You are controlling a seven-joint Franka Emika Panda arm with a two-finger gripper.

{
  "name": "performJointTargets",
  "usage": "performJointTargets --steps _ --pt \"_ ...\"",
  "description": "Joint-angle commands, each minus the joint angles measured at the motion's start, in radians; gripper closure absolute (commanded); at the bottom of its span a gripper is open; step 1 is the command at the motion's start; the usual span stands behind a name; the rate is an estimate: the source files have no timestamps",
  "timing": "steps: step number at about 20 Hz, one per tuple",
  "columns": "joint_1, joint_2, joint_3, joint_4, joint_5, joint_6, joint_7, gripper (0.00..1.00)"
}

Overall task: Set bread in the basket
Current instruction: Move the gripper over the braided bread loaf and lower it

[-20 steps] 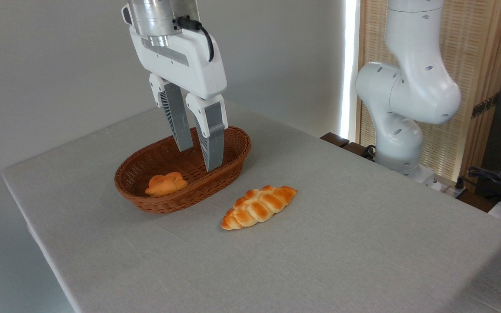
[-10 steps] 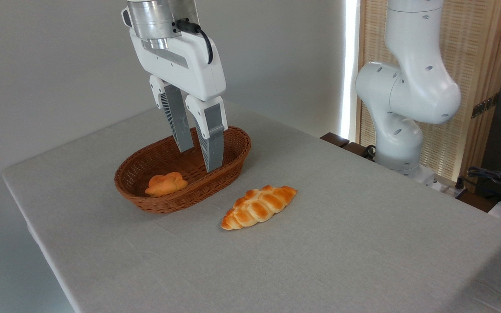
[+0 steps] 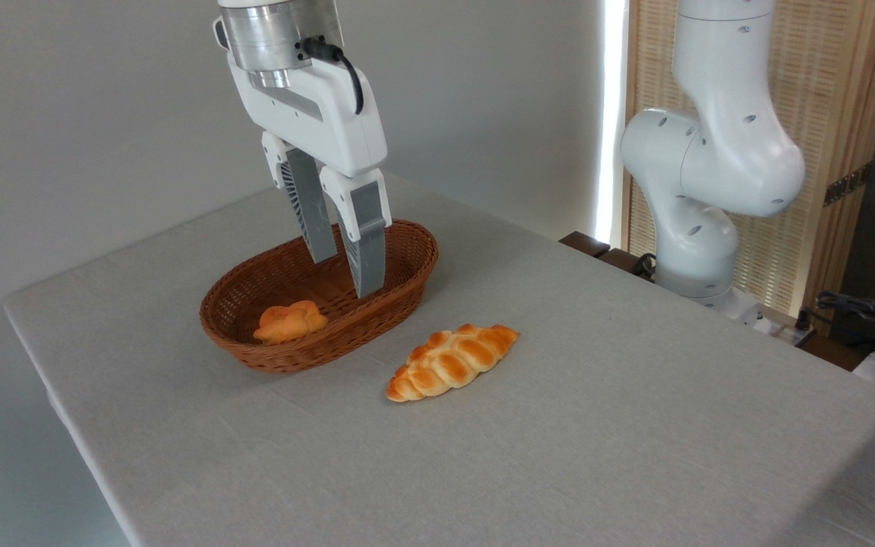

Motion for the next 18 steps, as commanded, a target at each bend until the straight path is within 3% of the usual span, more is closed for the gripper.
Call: performJointTargets --steps 1,9,18 --pt "0.012 -0.136 -0.011 -0.211 -0.094 0.129 -0.011 0.00" --pt "0.009 -0.265 -0.026 -0.491 -0.094 0.224 0.014 0.00" --pt "0.004 -0.268 -0.025 -0.686 -0.079 0.401 0.066 0.00"
